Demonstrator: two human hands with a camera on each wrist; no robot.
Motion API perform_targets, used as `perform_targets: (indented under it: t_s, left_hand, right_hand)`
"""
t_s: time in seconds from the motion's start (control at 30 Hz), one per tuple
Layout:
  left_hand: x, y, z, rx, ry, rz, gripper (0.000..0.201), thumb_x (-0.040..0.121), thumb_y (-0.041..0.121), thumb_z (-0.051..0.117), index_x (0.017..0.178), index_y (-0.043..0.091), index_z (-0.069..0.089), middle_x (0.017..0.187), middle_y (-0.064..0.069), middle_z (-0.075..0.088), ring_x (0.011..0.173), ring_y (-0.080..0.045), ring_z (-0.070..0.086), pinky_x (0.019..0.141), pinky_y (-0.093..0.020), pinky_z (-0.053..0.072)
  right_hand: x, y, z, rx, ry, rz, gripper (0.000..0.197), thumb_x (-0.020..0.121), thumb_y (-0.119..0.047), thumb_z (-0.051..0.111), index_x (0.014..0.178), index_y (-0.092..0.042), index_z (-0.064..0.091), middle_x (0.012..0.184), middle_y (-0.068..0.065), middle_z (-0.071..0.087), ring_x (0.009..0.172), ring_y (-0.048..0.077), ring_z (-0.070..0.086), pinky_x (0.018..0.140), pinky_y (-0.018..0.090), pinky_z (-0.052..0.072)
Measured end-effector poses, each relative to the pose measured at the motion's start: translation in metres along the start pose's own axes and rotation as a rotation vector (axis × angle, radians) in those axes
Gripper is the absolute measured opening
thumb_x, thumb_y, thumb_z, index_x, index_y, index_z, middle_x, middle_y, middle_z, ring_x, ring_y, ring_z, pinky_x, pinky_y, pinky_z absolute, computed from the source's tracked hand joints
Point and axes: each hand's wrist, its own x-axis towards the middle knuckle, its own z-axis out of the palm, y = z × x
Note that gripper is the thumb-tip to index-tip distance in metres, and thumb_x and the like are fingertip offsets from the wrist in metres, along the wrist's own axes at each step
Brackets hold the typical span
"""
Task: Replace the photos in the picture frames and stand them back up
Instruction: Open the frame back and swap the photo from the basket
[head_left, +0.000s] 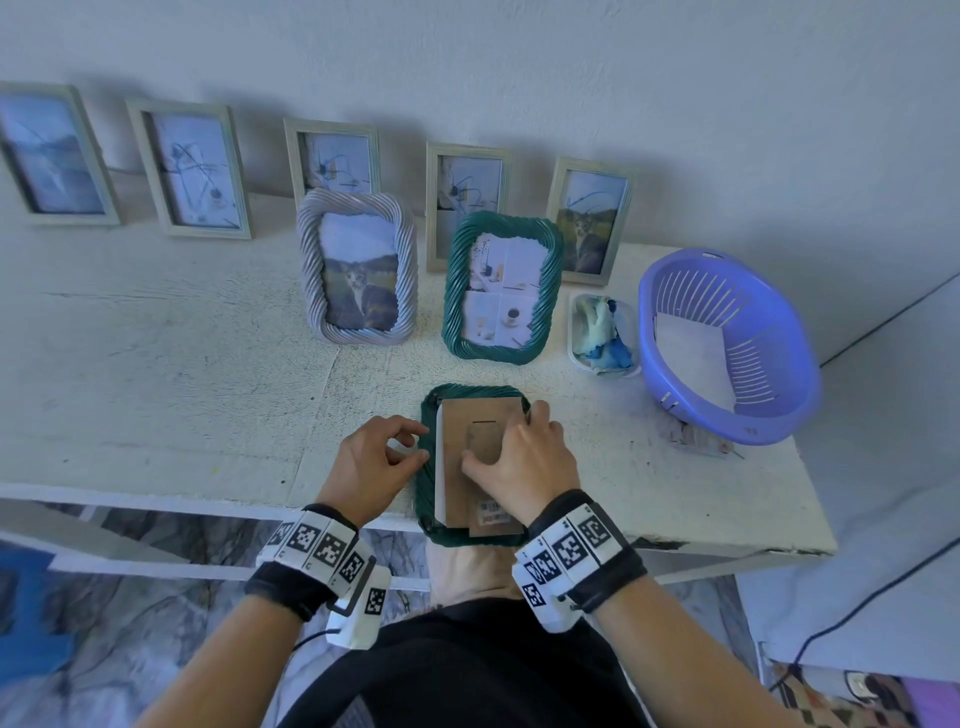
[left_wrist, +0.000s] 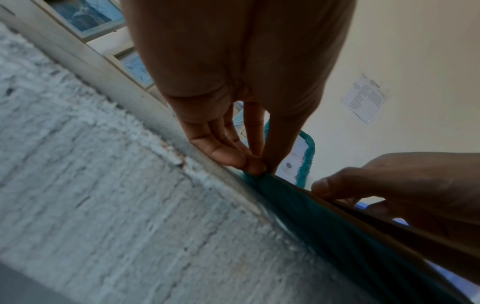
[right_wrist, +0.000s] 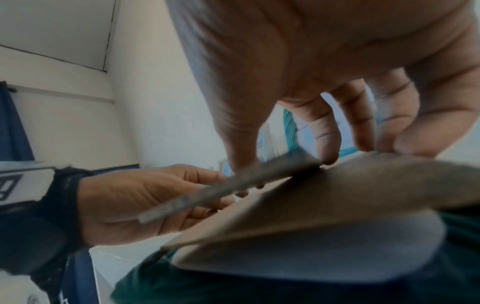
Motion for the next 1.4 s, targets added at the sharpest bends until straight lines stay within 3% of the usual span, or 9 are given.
perform_targets:
  t_s: [0.33, 0.57, 0.7, 1.03, 1.17, 1.27, 1.4]
  left_hand:
    - [0.001, -0.003, 0.001, 0.004, -0.010, 0.012, 0.020, 0.085, 0.016, 0.072, 0.101, 0.026, 0.067, 0.093, 0.002, 0.060, 0.067, 0.000, 0.065, 0.060, -0.005, 0.043]
    - [0.000, -0.001, 0.002, 0.033, -0.004, 0.029, 0.020, 0.084, 0.017, 0.074, 0.100, 0.028, 0.068, 0.093, 0.003, 0.059, 0.065, -0.005, 0.066, 0.064, -0.009, 0.045]
    - [0.000, -0.001, 0.003, 0.054, -0.010, 0.053, 0.021, 0.083, 0.015, 0.074, 0.100, 0.027, 0.071, 0.091, 0.005, 0.056, 0.068, -0.003, 0.065, 0.063, -0.005, 0.044]
    - [0.001, -0.002, 0.005, 0.118, -0.023, 0.067, 0.020, 0.083, 0.020, 0.075, 0.102, 0.025, 0.075, 0.094, 0.002, 0.056, 0.066, -0.004, 0.062, 0.067, -0.005, 0.042]
    - [-0.002, -0.002, 0.004, 0.099, -0.001, 0.096, 0.019, 0.084, 0.023, 0.074, 0.103, 0.028, 0.073, 0.095, 0.004, 0.054, 0.070, -0.004, 0.060, 0.071, -0.022, 0.050]
    - [-0.003, -0.001, 0.005, 0.157, 0.014, 0.150, 0.023, 0.085, 0.036, 0.070, 0.106, 0.028, 0.071, 0.101, 0.005, 0.051, 0.083, -0.009, 0.058, 0.075, -0.028, 0.051]
    - [-0.005, 0.006, 0.009, 0.230, -0.039, 0.252, 0.041, 0.081, 0.055, 0.053, 0.110, 0.031, 0.069, 0.117, 0.004, 0.049, 0.107, -0.016, 0.051, 0.089, -0.030, 0.043]
  right_hand:
    - [0.004, -0.004, 0.007, -0.003, -0.008, 0.009, 0.076, 0.080, -0.060, 0.058, 0.130, -0.006, 0.041, 0.124, 0.009, 0.037, 0.109, 0.031, 0.045, 0.075, 0.036, 0.045]
    - [0.004, -0.004, 0.005, 0.013, -0.022, 0.003, 0.074, 0.080, -0.060, 0.058, 0.129, -0.007, 0.042, 0.120, 0.009, 0.037, 0.107, 0.030, 0.045, 0.072, 0.034, 0.040]
    - [0.003, -0.005, 0.004, 0.007, -0.026, -0.005, 0.070, 0.080, -0.060, 0.058, 0.123, -0.006, 0.046, 0.119, 0.009, 0.038, 0.105, 0.029, 0.046, 0.070, 0.032, 0.038]
    - [0.002, -0.002, 0.005, -0.010, -0.029, -0.021, 0.075, 0.082, -0.062, 0.056, 0.131, -0.008, 0.041, 0.123, 0.010, 0.038, 0.108, 0.030, 0.047, 0.076, 0.036, 0.044]
    - [0.002, 0.016, -0.003, 0.027, 0.009, -0.047, 0.055, 0.088, -0.063, 0.047, 0.111, -0.013, 0.052, 0.110, 0.006, 0.045, 0.096, 0.025, 0.051, 0.073, 0.036, 0.049]
    - [0.002, 0.043, -0.013, 0.105, 0.029, -0.153, 0.029, 0.094, -0.041, 0.050, 0.098, -0.013, 0.056, 0.098, 0.005, 0.053, 0.083, 0.022, 0.056, 0.070, 0.033, 0.048]
    - [-0.011, 0.072, -0.021, 0.099, -0.038, -0.334, 0.012, 0.094, -0.021, 0.053, 0.099, -0.016, 0.062, 0.091, 0.000, 0.059, 0.075, 0.014, 0.054, 0.068, 0.029, 0.046]
